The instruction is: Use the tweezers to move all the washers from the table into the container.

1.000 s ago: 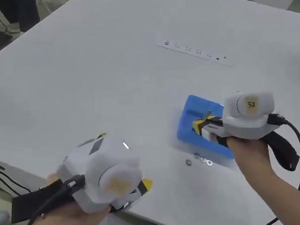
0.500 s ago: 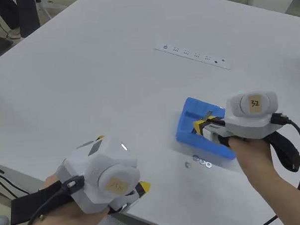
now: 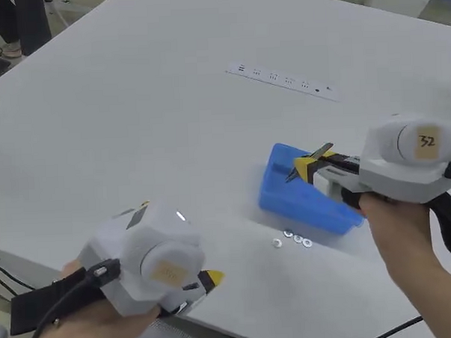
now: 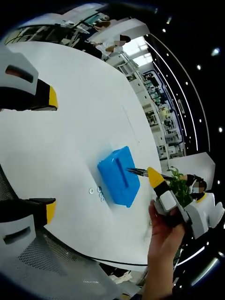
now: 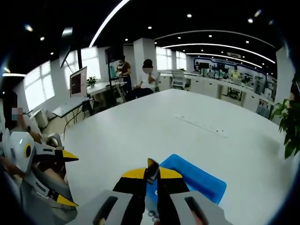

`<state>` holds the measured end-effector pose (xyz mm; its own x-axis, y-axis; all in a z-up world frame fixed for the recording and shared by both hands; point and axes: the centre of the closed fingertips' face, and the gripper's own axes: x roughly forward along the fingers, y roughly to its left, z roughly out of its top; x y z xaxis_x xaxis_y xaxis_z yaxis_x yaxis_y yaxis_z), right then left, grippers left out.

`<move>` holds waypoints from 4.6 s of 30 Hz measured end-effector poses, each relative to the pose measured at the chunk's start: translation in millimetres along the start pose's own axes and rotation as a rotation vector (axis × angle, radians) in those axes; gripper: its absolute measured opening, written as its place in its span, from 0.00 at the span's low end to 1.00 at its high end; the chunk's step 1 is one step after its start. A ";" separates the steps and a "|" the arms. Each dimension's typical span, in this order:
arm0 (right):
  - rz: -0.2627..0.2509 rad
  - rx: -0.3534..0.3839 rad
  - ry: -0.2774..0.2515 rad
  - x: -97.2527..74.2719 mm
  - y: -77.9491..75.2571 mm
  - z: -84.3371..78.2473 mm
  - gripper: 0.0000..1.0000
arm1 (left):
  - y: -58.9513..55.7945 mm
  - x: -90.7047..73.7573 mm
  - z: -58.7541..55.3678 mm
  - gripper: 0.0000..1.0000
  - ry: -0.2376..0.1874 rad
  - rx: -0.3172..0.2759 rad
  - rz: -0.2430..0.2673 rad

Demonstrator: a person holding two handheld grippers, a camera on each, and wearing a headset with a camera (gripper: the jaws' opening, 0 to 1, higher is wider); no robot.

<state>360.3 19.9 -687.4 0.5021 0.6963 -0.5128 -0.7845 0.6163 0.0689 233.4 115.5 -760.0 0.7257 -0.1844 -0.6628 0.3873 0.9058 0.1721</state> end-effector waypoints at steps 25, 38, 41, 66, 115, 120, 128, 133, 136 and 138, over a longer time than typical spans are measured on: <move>0.037 0.054 0.141 -0.2 23.3 -76.1 0.04 | -1.3 3.5 -0.3 0.76 -0.006 0.003 -0.011; 0.009 0.040 0.164 6.7 17.7 -87.9 0.04 | 2.6 -3.3 8.2 0.80 -0.050 -0.028 0.004; 0.009 0.037 0.174 10.6 17.7 -91.8 0.04 | 2.3 -3.5 7.7 0.80 -0.046 -0.029 0.002; 0.018 -0.018 0.183 17.0 23.8 -91.7 0.04 | 3.0 3.4 -0.5 0.79 -0.005 0.007 0.010; -0.071 -0.062 0.166 38.2 -19.2 -64.2 0.04 | -0.7 3.8 -7.4 0.78 0.042 0.045 0.002; -0.070 -0.069 0.171 38.3 -19.5 -66.9 0.04 | -0.4 4.6 -9.2 0.78 0.045 0.047 0.002; -0.065 -0.074 0.176 40.4 -22.1 -67.3 0.04 | 0.9 5.3 -10.3 0.78 0.040 0.048 0.003; -0.086 -0.040 0.154 36.3 -25.9 -61.3 0.05 | 1.2 5.3 -10.3 0.78 0.039 0.048 0.004; -0.090 -0.030 0.116 28.1 -25.2 -46.4 0.04 | 1.2 5.3 -9.9 0.78 0.037 0.048 0.005; -0.101 -0.044 0.088 21.4 -24.6 -36.0 0.04 | 1.4 5.3 -10.0 0.78 0.037 0.050 0.006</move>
<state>377.3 6.4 -730.8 0.5472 0.5951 -0.5886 -0.7473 0.6640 -0.0234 232.1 119.5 -770.6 0.7068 -0.1639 -0.6882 0.4118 0.8863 0.2119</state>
